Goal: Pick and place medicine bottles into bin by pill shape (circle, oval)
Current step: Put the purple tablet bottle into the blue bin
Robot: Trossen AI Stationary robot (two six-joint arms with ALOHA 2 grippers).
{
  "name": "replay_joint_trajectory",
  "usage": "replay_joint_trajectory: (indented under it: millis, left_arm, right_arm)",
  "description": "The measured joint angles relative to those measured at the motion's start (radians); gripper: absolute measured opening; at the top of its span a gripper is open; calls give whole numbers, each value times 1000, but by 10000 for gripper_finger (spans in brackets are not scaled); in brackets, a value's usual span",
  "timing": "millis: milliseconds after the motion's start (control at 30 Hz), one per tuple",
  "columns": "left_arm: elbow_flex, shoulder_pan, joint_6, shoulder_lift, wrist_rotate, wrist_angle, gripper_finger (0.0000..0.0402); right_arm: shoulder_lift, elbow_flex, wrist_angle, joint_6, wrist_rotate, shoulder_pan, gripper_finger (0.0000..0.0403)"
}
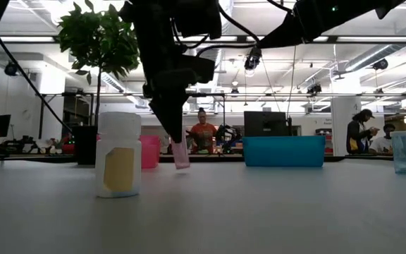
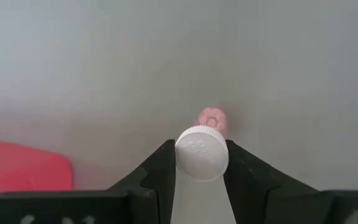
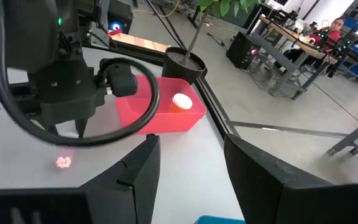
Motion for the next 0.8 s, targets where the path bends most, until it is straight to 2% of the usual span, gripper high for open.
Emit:
replay_joint_trajectory:
  millis: [367, 800]
  left_arm:
    - [-11, -1, 4, 0, -1, 14, 104]
    - [-12, -1, 4, 3, -5, 28, 155]
  right_arm:
    - [0, 0, 0, 0, 0, 0, 168]
    - [0, 0, -2, 0, 0, 0, 168]
